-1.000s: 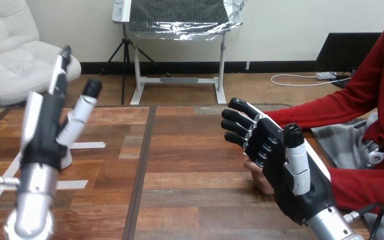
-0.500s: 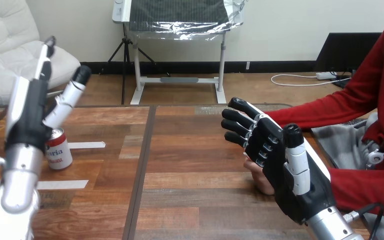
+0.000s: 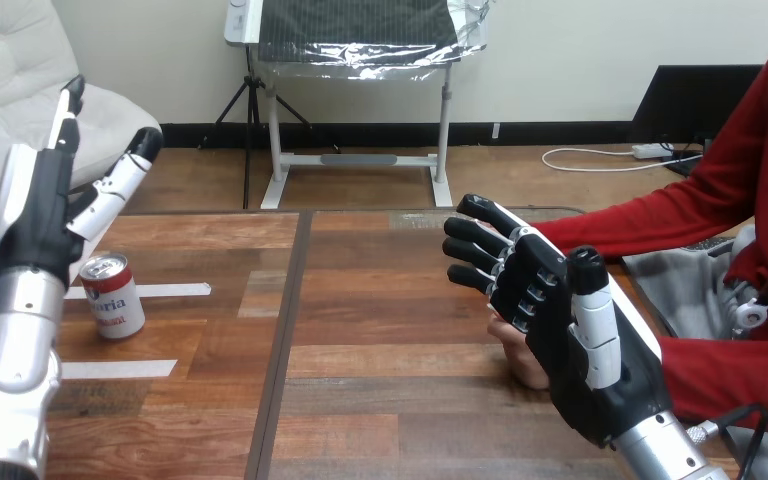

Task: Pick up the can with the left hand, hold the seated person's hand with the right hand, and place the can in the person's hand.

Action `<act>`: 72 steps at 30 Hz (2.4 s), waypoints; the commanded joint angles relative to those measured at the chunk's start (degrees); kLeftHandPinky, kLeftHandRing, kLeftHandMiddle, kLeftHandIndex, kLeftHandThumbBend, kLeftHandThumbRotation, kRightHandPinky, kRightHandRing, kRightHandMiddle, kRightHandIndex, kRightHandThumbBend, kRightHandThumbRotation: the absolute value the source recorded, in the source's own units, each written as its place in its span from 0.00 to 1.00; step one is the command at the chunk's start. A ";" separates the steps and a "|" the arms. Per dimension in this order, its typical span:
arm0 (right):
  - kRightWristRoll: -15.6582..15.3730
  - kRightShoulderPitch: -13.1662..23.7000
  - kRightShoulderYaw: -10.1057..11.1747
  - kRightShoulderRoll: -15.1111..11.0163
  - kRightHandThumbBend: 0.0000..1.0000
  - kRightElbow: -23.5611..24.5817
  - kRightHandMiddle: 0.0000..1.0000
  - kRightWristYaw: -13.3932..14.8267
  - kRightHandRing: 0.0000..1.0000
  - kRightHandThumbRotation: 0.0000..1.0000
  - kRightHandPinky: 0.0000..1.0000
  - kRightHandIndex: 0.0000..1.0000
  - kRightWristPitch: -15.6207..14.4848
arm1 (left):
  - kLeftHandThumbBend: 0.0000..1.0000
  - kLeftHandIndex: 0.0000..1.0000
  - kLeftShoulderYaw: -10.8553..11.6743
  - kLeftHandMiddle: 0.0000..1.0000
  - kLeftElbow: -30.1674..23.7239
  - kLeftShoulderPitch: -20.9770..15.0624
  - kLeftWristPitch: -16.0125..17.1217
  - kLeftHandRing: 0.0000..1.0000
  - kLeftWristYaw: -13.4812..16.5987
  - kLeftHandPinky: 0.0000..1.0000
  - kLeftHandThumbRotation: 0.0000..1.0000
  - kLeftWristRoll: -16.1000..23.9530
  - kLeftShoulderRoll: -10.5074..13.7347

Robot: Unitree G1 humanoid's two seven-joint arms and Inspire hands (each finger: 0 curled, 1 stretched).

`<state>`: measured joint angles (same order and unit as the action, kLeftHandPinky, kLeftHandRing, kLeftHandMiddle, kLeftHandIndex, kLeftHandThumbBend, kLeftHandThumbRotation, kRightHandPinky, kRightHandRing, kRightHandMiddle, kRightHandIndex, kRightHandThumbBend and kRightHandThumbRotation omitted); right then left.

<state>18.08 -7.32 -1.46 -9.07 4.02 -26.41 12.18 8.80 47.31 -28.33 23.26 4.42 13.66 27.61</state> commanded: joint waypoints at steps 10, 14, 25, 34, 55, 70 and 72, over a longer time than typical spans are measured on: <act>0.29 4.62 1.21 0.31 0.87 0.21 0.88 -0.34 0.88 1.00 0.86 0.90 1.98 | 0.60 1.00 -2.40 1.00 12.32 -11.17 0.77 1.00 1.26 1.00 0.65 0.69 2.92; 0.06 4.71 1.27 0.37 0.87 -0.03 0.88 -0.25 0.88 1.00 0.86 0.90 2.46 | 0.60 1.00 -3.08 1.00 14.93 -12.94 -0.35 1.00 1.71 1.00 0.63 1.28 3.27; 0.20 4.91 1.19 0.31 0.89 -0.12 0.87 -0.20 0.87 1.00 0.86 0.90 2.60 | 0.61 1.00 -4.32 1.00 19.34 -16.32 -3.01 1.00 1.50 1.00 0.57 1.49 3.68; 0.42 4.79 1.10 0.20 0.90 0.51 0.86 -0.31 0.87 1.00 0.85 0.90 2.06 | 0.62 1.00 -6.12 1.00 22.02 -18.97 -7.55 1.00 1.27 1.00 0.54 2.69 4.03; 0.26 4.24 0.93 0.01 0.91 1.44 0.86 -0.49 0.87 1.00 0.84 0.90 2.34 | 0.64 1.00 -9.73 1.00 24.78 -21.81 -15.20 1.00 1.64 1.00 0.49 4.81 3.33; 0.31 3.73 0.94 -0.01 0.91 2.10 0.86 -0.95 0.86 1.00 0.83 0.90 2.52 | 0.68 1.00 -10.86 1.00 25.66 -22.06 -16.90 1.00 2.04 1.00 0.51 5.13 2.67; 0.38 3.69 0.95 -0.02 0.91 2.20 0.86 -1.08 0.86 1.00 0.83 0.90 2.54 | 0.69 1.00 -11.13 1.00 25.82 -22.08 -17.25 1.00 2.10 1.00 0.51 5.30 2.59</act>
<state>18.09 -6.36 -1.28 -9.10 4.01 -27.29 13.30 -1.48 72.79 -45.12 6.47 5.46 18.48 29.93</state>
